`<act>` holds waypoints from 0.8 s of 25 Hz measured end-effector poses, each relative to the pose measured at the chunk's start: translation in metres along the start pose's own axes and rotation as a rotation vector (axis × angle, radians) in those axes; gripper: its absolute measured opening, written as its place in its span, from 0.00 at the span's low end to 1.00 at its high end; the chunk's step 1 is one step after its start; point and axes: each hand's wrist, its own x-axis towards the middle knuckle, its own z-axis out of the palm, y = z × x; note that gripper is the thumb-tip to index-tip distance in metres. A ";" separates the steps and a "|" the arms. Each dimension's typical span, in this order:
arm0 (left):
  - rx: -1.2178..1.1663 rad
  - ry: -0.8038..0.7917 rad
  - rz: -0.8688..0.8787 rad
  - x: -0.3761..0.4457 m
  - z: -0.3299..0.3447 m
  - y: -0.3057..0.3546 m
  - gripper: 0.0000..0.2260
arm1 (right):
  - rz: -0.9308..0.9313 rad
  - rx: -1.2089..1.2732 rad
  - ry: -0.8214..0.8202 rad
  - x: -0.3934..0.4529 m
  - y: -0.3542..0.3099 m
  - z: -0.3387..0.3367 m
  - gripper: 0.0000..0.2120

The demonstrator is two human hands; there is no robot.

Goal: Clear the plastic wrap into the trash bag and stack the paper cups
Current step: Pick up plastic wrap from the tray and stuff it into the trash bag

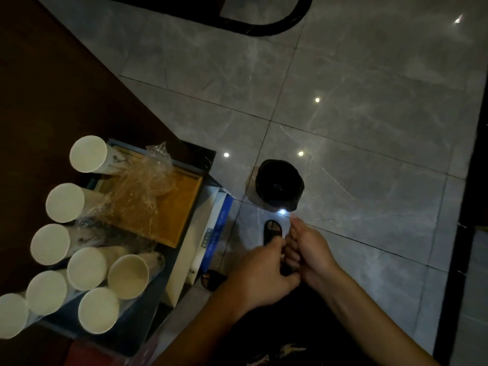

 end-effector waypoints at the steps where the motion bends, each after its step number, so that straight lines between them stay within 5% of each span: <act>1: 0.055 -0.009 0.024 0.004 0.003 0.000 0.18 | 0.096 0.116 -0.004 0.007 -0.001 -0.007 0.25; 5: -0.083 0.050 0.043 0.040 0.003 0.000 0.20 | 0.346 0.492 -0.078 0.036 -0.016 -0.025 0.32; 9: -0.185 0.058 -0.018 0.081 0.008 -0.006 0.18 | 0.373 0.621 -0.097 0.059 -0.023 -0.025 0.33; 15: -0.350 0.062 -0.116 0.155 0.016 -0.042 0.13 | 0.362 0.429 -0.115 0.120 -0.020 -0.020 0.25; 20: -0.114 0.124 -0.062 0.215 0.042 -0.053 0.17 | 0.242 -0.018 0.140 0.195 -0.018 -0.023 0.27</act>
